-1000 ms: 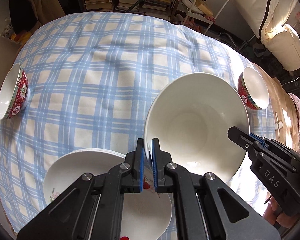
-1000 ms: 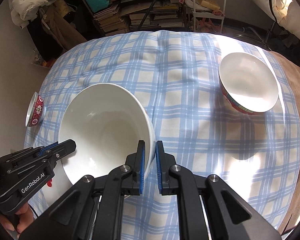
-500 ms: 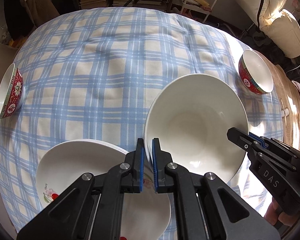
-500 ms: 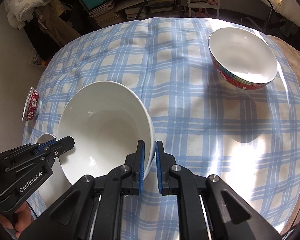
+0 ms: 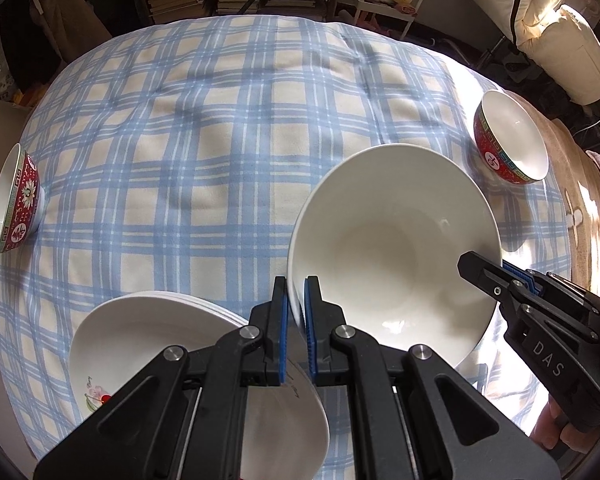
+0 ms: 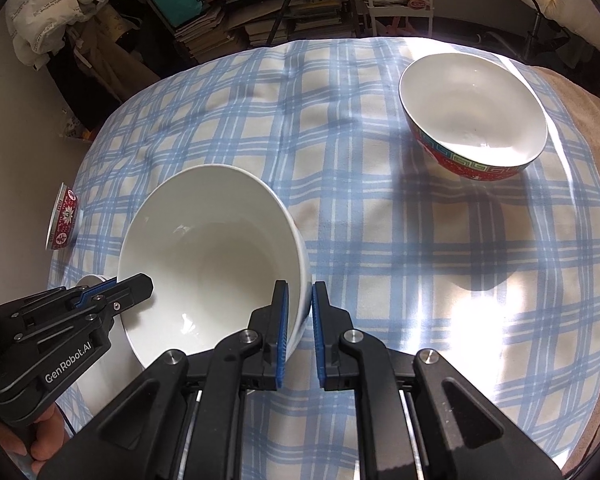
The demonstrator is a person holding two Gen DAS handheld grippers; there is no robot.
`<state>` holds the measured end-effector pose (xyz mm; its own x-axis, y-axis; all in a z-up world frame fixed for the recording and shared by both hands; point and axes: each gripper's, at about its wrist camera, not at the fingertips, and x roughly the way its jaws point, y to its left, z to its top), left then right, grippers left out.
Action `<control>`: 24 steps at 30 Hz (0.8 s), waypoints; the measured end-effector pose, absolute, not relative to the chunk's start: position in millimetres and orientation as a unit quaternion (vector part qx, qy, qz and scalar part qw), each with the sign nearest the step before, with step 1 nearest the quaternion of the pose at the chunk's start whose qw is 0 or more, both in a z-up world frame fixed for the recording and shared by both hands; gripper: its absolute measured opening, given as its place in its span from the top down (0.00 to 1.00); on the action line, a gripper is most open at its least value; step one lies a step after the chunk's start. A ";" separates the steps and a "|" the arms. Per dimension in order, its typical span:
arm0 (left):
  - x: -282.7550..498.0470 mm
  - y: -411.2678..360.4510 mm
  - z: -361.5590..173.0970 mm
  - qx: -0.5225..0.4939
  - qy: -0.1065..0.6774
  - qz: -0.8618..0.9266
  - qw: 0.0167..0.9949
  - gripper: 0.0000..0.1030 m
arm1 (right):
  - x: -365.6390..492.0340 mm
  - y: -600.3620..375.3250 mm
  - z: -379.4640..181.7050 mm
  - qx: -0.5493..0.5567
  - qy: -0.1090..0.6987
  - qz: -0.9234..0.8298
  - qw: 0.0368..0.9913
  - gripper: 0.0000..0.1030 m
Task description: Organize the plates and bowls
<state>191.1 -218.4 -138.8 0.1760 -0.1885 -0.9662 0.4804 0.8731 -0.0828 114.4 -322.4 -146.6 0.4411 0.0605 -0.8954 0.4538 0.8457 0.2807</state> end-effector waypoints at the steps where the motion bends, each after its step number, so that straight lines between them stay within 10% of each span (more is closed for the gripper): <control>1: 191.7 -217.9 -139.2 0.120 0.604 -0.220 0.756 0.92 | 114.4 -322.2 -146.5 0.250 0.514 -0.121 0.812 0.88; 18: 196.0 -224.9 -122.9 0.158 0.584 -0.198 0.771 0.88 | 114.5 -329.8 -126.9 0.244 0.497 -0.116 0.824 0.87; 24: 214.1 -235.3 -104.9 0.145 0.584 -0.209 0.771 0.85 | 121.7 -342.1 -105.0 0.222 0.486 -0.122 0.837 0.47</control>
<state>214.1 -235.3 -104.9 0.2300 -0.1529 -0.9611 0.4915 0.8706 -0.0208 121.7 -342.1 -105.0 0.4990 0.0118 -0.8665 0.4187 0.8722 0.2530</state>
